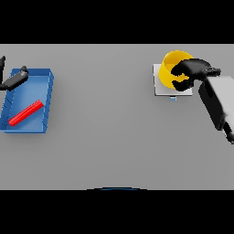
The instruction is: Pick up the red beaker and tilt it to pour out 1 green nut into yellow bowl. Pick up the yellow bowl and place it on the metallic measuring scale.
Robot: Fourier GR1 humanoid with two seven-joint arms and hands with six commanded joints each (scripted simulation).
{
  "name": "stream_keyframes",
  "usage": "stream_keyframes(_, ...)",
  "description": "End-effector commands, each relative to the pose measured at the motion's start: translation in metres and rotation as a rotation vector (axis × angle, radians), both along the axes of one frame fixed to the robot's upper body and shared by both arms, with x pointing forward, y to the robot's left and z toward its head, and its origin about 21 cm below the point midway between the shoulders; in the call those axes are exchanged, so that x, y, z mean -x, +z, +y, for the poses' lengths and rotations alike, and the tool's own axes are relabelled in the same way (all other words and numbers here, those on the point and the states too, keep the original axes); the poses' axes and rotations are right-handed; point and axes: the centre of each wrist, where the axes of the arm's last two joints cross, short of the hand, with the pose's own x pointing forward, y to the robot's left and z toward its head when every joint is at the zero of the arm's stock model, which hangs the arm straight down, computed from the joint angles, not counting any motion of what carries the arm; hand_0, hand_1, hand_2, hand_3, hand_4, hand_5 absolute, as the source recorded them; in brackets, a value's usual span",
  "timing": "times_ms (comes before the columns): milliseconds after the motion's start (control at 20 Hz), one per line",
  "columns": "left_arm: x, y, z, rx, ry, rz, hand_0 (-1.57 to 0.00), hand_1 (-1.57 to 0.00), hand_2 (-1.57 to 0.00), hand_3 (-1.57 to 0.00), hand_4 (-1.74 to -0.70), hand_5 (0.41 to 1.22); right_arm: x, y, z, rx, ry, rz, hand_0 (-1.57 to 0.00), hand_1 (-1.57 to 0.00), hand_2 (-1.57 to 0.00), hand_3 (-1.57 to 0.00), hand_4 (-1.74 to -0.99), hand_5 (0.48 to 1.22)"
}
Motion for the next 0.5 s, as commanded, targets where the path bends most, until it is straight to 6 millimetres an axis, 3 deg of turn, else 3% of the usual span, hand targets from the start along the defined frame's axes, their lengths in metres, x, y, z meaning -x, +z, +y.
stream_keyframes(0, -0.003, 0.0022, -0.0003, -0.002, 0.011, 0.002, 0.0, 0.0, 0.0, 0.0, -0.81, 0.738, 0.0003, -0.0038, 0.0002, -0.001, 0.008, 0.004, -0.4, -0.35, -0.52, -0.6, -1.41, 0.821)
stream_keyframes(200, -0.0013, 0.0, 0.0015, 0.001, 0.021, -0.002, 0.0, 0.0, 0.0, 0.0, -0.81, 0.736, -0.0012, -0.0043, 0.0009, 0.008, 0.043, 0.015, -0.16, -0.14, -0.29, -0.47, -1.356, 0.755)
stream_keyframes(450, -0.0046, 0.0011, -0.0024, 0.011, 0.012, -0.011, 0.0, 0.0, 0.0, 0.0, -0.82, 0.734, -0.0027, -0.0046, -0.0005, 0.035, 0.049, 0.028, -0.05, -0.05, -0.12, -0.35, -1.308, 0.733)
